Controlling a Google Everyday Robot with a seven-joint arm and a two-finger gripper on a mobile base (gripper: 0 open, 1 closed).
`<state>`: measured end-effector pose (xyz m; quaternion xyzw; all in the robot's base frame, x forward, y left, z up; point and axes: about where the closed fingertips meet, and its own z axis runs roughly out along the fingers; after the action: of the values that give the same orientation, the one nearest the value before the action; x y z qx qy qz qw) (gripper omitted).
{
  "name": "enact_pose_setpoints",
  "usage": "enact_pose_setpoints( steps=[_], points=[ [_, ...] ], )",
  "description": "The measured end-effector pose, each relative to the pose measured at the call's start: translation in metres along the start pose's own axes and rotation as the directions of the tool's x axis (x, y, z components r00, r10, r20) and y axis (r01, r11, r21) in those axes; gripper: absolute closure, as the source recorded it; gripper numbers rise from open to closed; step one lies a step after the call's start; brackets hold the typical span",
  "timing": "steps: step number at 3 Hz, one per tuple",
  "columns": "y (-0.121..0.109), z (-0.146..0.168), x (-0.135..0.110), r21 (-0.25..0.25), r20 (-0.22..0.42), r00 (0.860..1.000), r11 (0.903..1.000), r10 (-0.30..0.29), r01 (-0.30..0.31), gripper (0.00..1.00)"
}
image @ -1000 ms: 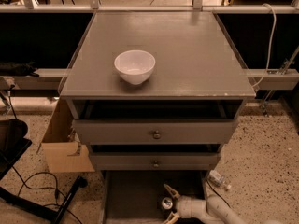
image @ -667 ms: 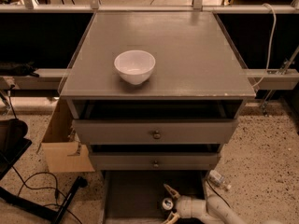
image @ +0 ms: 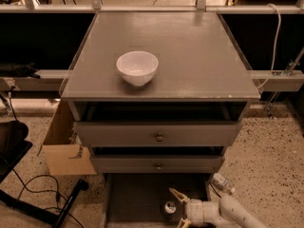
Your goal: Place redbull can into bottom drawer
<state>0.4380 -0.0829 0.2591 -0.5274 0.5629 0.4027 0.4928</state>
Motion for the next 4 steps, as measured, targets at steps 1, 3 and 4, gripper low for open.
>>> enact_pose_setpoints(
  steps=[1,3,4],
  points=[
    [0.005,-0.043,-0.046,0.031,-0.093,0.995,0.9992,-0.023,0.026,0.00],
    [0.002,-0.105,-0.144,0.208,-0.376,0.927,0.9757,0.014,0.069,0.00],
    [0.008,-0.103,-0.198,0.266,-0.476,0.879,0.9567,0.025,0.117,0.00]
  ],
)
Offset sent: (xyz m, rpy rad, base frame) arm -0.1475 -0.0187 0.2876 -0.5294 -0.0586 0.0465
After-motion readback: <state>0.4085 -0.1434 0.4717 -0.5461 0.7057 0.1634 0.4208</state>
